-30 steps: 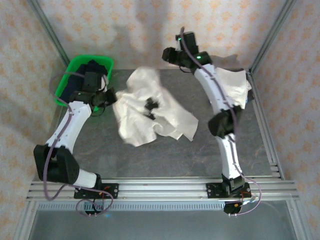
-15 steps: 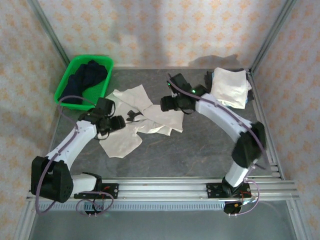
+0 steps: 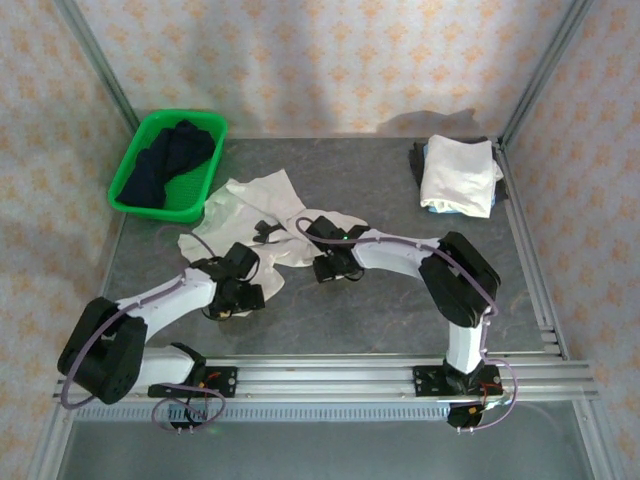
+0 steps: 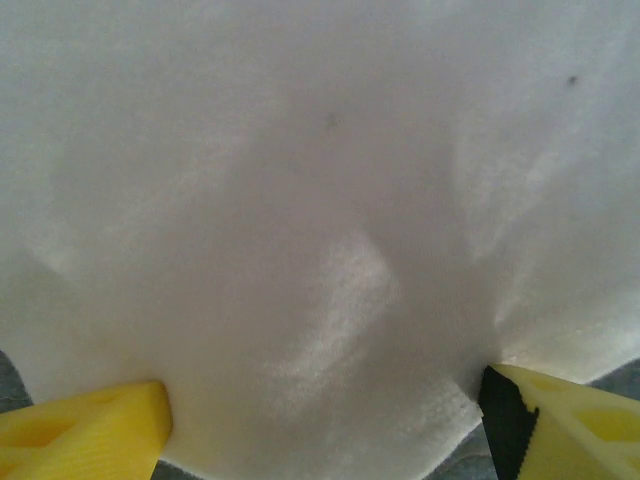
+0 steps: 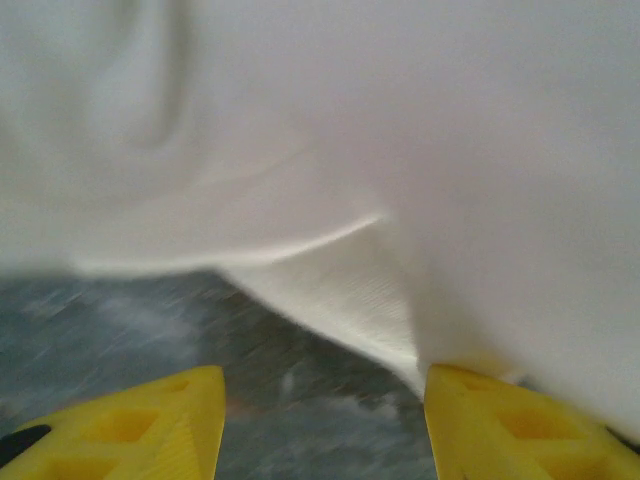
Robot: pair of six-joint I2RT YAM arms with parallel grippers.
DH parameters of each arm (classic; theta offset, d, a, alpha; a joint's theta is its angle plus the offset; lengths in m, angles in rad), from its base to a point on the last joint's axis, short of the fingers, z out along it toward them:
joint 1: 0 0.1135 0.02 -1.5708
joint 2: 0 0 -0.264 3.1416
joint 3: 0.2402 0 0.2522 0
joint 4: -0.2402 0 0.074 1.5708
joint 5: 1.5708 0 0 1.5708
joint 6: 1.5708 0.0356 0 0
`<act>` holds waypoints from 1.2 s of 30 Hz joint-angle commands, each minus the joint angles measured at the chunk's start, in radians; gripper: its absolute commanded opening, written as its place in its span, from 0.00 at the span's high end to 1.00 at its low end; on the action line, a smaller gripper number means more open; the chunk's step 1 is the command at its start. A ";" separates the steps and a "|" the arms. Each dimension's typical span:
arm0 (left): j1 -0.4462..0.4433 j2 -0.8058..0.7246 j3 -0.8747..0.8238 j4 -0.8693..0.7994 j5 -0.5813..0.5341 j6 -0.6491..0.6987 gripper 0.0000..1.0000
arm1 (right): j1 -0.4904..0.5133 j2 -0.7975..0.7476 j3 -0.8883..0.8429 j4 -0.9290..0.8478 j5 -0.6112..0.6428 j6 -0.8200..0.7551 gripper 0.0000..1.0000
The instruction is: Fold and stack the t-shirts
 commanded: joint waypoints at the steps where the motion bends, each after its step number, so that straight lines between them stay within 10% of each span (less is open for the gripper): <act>1: -0.009 0.079 0.003 0.074 -0.012 -0.003 0.19 | -0.010 0.023 0.055 0.019 0.136 0.024 0.43; 6: -0.008 0.186 0.087 0.061 -0.034 0.037 0.60 | -0.012 0.077 0.077 0.020 0.193 0.025 0.47; 11: 0.014 0.182 0.221 -0.058 -0.084 0.076 0.99 | -0.017 0.071 0.129 -0.036 0.235 0.001 0.86; 14: 0.090 0.077 0.353 -0.188 -0.105 0.125 1.00 | -0.048 -0.015 0.166 -0.109 0.267 -0.037 1.00; 23: 0.272 -0.181 0.932 -0.370 -0.248 0.268 1.00 | -0.124 -0.399 0.414 -0.308 0.249 -0.235 1.00; 30: 0.307 0.142 1.336 -0.259 -0.253 0.368 1.00 | -0.313 -0.175 0.768 -0.399 0.187 -0.275 1.00; 36: 0.376 0.634 2.082 -0.356 -0.089 0.408 1.00 | -0.474 0.155 1.348 -0.549 0.121 -0.245 1.00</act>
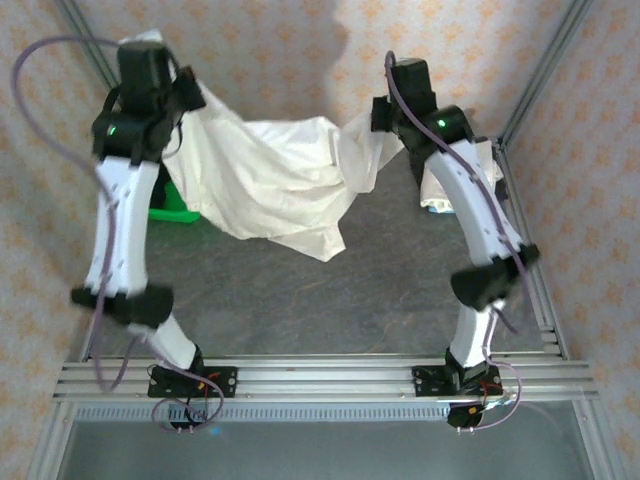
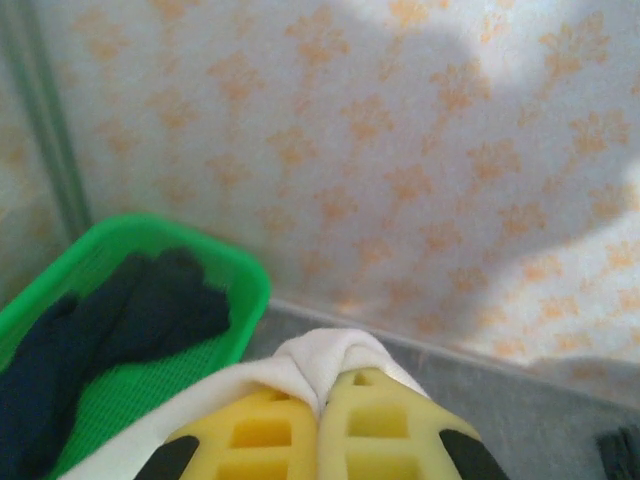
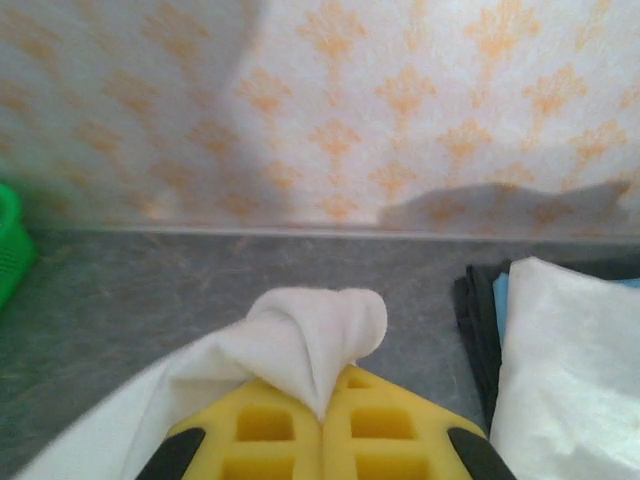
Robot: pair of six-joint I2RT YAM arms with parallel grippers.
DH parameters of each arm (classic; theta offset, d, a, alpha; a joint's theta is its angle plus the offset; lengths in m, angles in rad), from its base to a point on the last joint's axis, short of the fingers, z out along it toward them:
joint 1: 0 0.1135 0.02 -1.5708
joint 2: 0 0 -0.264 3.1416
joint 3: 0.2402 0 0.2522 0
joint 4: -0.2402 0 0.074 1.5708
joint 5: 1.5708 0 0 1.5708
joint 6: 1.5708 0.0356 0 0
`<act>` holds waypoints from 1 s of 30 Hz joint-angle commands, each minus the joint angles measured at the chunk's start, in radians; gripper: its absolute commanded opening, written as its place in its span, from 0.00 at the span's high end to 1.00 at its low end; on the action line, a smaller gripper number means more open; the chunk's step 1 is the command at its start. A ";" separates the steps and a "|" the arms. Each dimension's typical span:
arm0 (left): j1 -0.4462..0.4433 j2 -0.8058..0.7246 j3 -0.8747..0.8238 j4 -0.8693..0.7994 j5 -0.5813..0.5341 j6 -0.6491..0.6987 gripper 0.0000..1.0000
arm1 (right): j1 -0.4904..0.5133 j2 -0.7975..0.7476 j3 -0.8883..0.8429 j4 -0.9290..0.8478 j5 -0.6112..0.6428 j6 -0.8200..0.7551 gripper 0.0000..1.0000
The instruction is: Fold and stack the t-shirts
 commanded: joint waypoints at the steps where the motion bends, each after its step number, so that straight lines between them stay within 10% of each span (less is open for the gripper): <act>1: 0.021 0.222 0.402 -0.095 0.096 0.047 1.00 | -0.087 0.131 0.316 -0.184 -0.079 0.045 1.00; 6: 0.021 0.200 0.443 0.053 0.177 0.037 1.00 | -0.111 0.102 0.420 -0.170 -0.046 0.108 1.00; 16: 0.022 -0.147 0.120 0.198 0.276 0.100 1.00 | -0.114 -0.285 -0.171 0.077 -0.010 0.146 1.00; 25: -0.133 -0.648 -1.111 0.434 0.268 -0.056 1.00 | -0.138 -0.433 -0.748 0.172 -0.028 0.193 0.87; 30: -0.255 -0.705 -1.469 0.388 0.253 -0.210 1.00 | -0.141 -0.448 -0.908 0.122 -0.014 0.228 0.63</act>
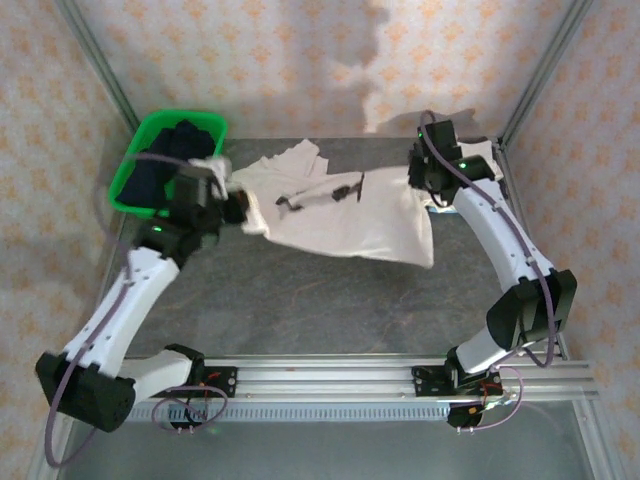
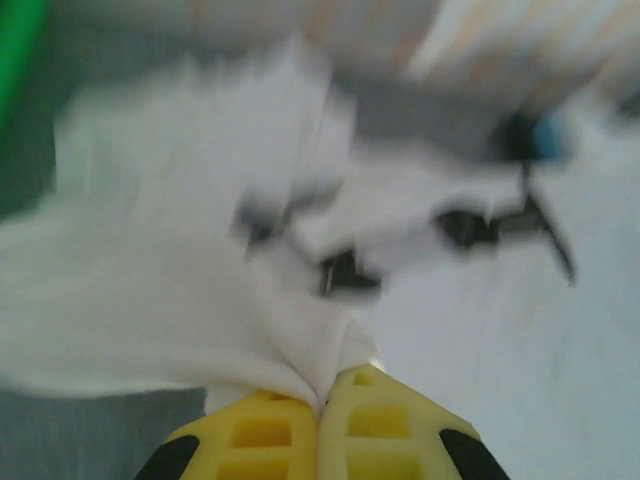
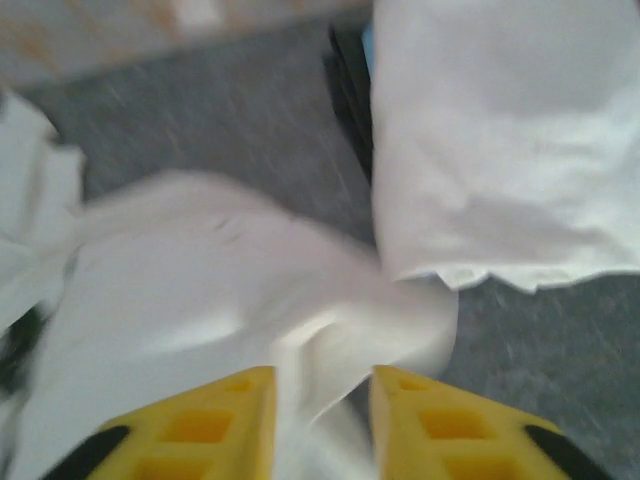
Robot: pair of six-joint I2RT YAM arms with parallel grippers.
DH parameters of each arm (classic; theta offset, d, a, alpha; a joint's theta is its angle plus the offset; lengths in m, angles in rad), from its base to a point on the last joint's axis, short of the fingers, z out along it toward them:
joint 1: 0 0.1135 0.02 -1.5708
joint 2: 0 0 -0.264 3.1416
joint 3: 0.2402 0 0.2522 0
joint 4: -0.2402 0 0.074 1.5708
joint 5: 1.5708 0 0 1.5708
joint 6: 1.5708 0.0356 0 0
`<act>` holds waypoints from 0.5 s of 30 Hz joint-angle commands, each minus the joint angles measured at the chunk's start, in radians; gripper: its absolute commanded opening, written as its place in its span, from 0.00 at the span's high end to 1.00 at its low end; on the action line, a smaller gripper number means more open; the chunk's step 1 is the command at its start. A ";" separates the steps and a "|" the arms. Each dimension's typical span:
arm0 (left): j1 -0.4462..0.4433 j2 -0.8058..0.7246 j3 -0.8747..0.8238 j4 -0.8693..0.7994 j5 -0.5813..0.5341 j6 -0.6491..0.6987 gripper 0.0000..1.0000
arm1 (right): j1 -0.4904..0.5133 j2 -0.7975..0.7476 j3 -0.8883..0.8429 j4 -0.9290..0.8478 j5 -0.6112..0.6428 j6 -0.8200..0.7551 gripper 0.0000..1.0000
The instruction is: Fold and stack the t-shirts
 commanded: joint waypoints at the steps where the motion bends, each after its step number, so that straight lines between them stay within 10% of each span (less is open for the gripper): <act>1: -0.067 -0.060 -0.137 -0.027 -0.026 -0.142 1.00 | -0.003 -0.055 -0.078 -0.007 0.003 0.042 0.58; 6: -0.107 -0.082 -0.252 -0.101 -0.082 -0.217 1.00 | 0.016 -0.100 -0.254 0.070 -0.153 0.111 0.41; 15: -0.107 -0.138 -0.335 -0.232 -0.131 -0.294 1.00 | 0.119 0.083 -0.413 0.142 -0.147 0.216 0.43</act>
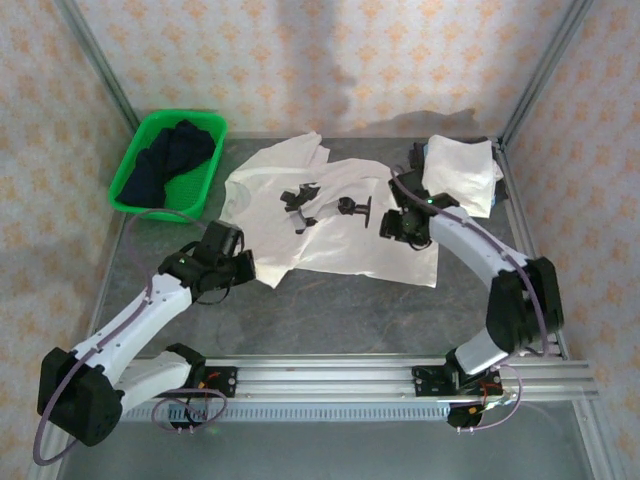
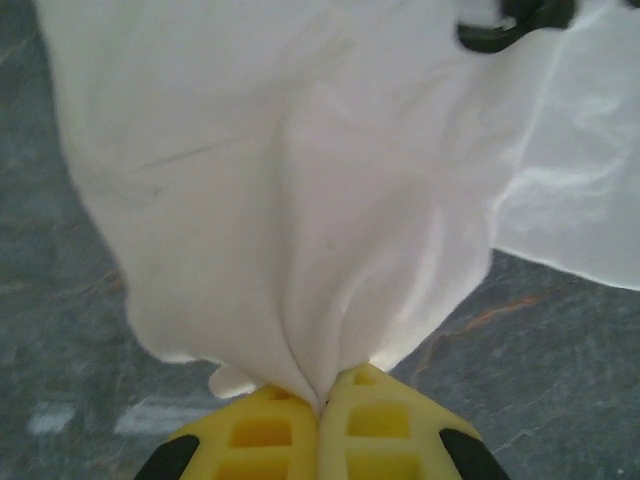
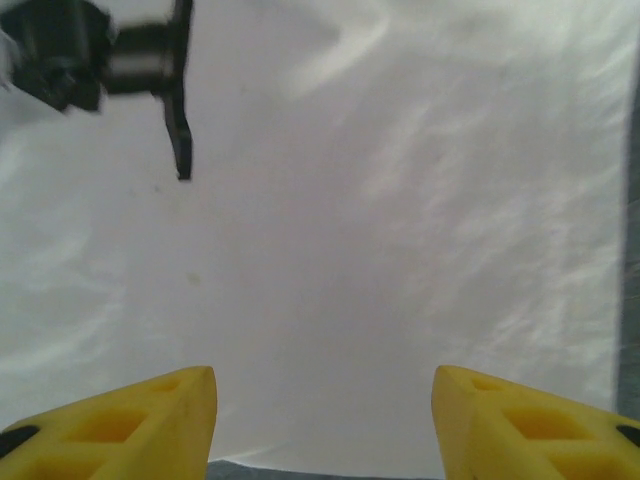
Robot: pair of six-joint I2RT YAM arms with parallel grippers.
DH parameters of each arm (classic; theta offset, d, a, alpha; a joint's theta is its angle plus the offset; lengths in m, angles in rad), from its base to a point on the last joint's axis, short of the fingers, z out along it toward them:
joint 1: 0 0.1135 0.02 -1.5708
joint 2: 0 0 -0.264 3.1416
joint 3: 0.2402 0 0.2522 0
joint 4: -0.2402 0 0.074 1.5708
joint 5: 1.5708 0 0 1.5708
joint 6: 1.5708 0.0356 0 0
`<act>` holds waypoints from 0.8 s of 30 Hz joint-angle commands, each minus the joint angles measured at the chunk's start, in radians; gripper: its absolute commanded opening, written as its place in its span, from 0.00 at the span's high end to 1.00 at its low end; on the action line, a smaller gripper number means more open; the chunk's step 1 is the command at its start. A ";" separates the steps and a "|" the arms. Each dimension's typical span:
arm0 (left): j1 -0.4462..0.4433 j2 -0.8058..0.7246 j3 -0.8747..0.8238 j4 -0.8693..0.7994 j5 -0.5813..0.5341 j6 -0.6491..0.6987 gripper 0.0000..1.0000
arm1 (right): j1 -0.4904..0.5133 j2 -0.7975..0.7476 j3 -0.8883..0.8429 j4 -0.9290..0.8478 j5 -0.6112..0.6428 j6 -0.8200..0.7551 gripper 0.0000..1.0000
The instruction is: Fold and stack the t-shirts
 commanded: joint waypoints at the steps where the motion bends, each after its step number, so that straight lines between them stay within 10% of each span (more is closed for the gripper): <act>1: -0.001 -0.068 -0.034 -0.141 -0.096 -0.072 1.00 | 0.014 0.077 -0.055 0.031 0.016 0.090 0.43; 6: -0.001 -0.185 -0.084 -0.209 -0.121 -0.110 0.94 | 0.039 0.098 -0.122 0.049 0.014 0.155 0.43; 10: -0.001 -0.158 -0.012 -0.244 -0.169 -0.080 0.31 | 0.045 0.067 -0.164 -0.008 0.063 0.175 0.43; 13: 0.012 -0.072 0.132 -0.252 -0.263 -0.018 0.19 | 0.030 -0.021 -0.216 -0.026 0.082 0.182 0.43; 24: 0.263 0.754 0.909 -0.307 -0.457 0.226 0.24 | -0.002 -0.120 -0.182 0.004 0.069 0.158 0.41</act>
